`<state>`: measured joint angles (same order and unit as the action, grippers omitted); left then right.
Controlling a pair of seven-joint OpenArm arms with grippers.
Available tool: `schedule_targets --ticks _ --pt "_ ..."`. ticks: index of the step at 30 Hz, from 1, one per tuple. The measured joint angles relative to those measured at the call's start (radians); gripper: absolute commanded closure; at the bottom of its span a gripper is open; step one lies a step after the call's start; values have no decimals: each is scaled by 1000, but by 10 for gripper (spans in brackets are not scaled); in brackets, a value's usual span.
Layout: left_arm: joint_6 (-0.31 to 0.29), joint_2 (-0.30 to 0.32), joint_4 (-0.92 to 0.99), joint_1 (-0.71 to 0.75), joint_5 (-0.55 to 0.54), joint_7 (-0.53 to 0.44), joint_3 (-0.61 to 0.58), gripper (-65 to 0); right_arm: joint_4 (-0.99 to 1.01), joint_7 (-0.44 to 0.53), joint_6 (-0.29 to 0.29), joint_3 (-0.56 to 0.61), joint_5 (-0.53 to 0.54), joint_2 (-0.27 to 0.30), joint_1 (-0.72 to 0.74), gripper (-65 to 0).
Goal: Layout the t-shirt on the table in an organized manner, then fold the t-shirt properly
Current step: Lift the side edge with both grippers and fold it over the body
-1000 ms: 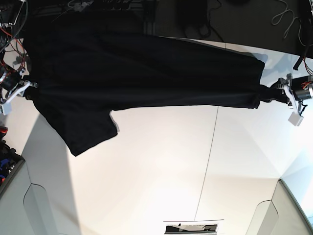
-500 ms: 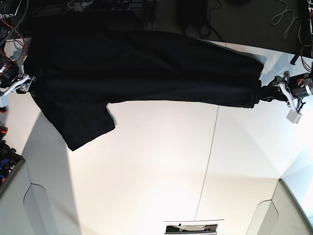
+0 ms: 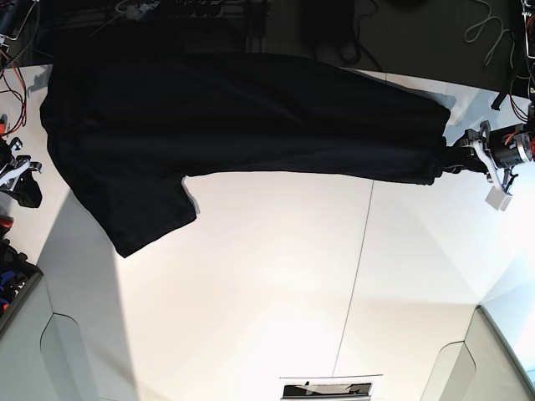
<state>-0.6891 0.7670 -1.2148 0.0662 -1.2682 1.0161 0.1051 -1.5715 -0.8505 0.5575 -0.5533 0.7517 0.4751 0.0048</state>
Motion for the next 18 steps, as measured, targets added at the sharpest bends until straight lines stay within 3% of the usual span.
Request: schedule_targets --ticks 2,8,13,18 --pt "0 0 0 0 0 0 0 -168 -34 5 4 0 76 1 -28 0" --pt "0 0 0 0 4 0 0 -168 -107 -26 8 1 100 -3 -150 0" --pt "0 0 0 0 5 0 0 -168 -158 -36 27 2 203 1 -265 0" --pt "0 0 0 0 7 0 0 -168 -150 -35 26 13 189 1 -377 0"
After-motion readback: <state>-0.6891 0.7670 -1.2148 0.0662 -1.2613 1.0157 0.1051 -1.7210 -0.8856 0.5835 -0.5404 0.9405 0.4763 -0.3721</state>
